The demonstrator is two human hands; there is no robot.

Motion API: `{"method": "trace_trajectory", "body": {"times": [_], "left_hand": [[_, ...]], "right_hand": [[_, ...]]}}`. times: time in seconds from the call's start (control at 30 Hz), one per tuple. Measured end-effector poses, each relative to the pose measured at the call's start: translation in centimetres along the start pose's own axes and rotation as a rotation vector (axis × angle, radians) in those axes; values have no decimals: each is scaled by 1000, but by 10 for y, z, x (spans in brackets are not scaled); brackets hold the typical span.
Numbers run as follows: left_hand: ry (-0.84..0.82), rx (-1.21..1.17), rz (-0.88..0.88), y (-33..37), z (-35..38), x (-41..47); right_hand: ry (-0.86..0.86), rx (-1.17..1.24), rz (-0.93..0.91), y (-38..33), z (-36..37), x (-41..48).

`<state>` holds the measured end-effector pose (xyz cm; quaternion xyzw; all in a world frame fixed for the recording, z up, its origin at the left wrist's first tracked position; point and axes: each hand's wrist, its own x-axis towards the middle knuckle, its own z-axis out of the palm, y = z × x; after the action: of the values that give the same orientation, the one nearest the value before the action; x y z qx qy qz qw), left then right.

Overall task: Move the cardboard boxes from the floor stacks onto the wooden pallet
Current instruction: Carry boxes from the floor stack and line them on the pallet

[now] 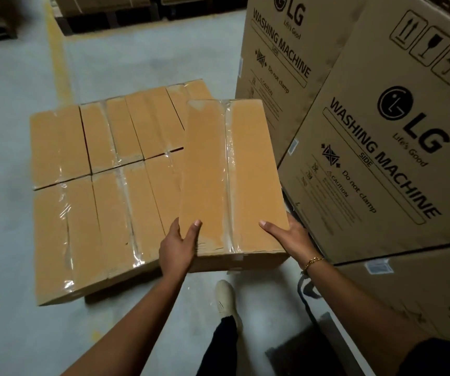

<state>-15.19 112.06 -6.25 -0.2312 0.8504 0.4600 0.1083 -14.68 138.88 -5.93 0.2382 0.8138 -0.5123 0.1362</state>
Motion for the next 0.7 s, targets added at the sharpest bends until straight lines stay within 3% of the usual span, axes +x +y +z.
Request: {"method": "trace_trajectory", "body": {"times": [0.3, 0.7], "left_hand": [[-24, 26, -43, 36, 88, 56], [20, 17, -148, 22, 187, 79]], "right_hand": [[-26, -5, 37, 28, -43, 104], [-113, -50, 77, 86, -76, 192]]}}
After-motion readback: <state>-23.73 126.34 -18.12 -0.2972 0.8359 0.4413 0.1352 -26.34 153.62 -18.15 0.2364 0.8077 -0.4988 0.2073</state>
